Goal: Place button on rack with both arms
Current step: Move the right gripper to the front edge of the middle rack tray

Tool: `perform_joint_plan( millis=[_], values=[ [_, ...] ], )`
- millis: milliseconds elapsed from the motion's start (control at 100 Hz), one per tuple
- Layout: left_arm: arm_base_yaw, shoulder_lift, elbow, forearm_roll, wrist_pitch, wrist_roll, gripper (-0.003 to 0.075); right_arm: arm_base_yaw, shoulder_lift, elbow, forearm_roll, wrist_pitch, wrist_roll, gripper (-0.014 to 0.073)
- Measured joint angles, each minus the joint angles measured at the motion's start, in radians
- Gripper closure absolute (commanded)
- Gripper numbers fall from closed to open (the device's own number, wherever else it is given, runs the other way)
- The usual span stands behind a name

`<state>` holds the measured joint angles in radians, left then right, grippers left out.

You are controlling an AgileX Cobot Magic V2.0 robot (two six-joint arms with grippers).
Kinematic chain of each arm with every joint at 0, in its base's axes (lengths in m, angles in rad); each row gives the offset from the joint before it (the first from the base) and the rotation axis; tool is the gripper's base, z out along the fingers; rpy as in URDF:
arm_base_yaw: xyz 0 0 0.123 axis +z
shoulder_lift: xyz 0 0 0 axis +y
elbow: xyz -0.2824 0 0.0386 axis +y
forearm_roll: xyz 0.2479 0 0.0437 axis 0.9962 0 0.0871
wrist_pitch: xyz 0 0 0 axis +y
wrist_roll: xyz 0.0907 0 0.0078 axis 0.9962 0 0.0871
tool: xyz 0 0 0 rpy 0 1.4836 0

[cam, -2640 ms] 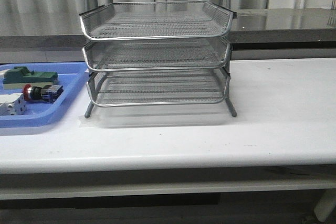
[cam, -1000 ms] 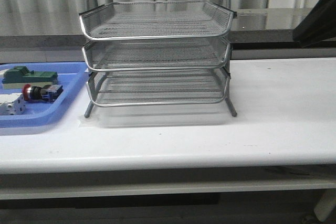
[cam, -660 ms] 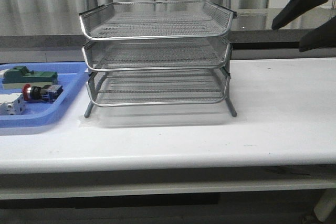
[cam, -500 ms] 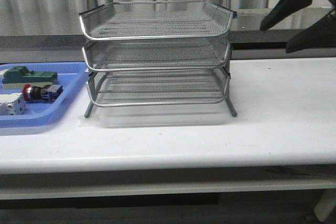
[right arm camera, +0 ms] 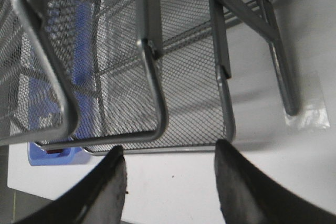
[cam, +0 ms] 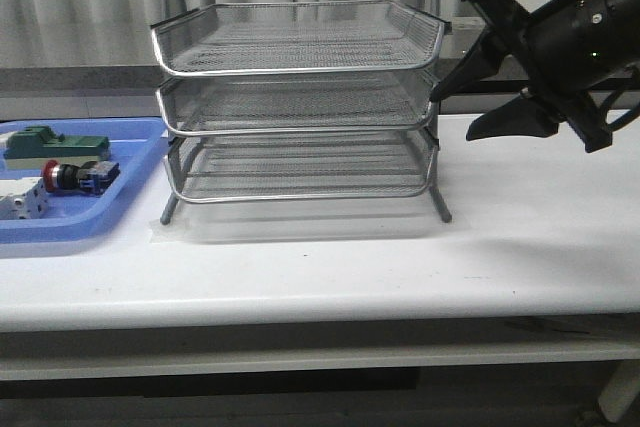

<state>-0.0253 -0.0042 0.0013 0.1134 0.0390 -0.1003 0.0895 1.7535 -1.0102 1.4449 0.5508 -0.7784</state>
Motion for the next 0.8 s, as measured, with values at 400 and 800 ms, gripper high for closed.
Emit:
perform_joint_plan(
  millis=[400, 800],
  values=[
    [0.000, 0.000, 0.000, 0.000, 0.000, 0.000, 0.0741, 0.000, 0.130, -0.093, 0.109, 0.045, -0.062, 0.0195],
    [0.000, 0.000, 0.000, 0.000, 0.000, 0.000, 0.0741, 0.000, 0.183, -0.146, 0.129, 0.097, -0.062, 0.0201]
  ],
)
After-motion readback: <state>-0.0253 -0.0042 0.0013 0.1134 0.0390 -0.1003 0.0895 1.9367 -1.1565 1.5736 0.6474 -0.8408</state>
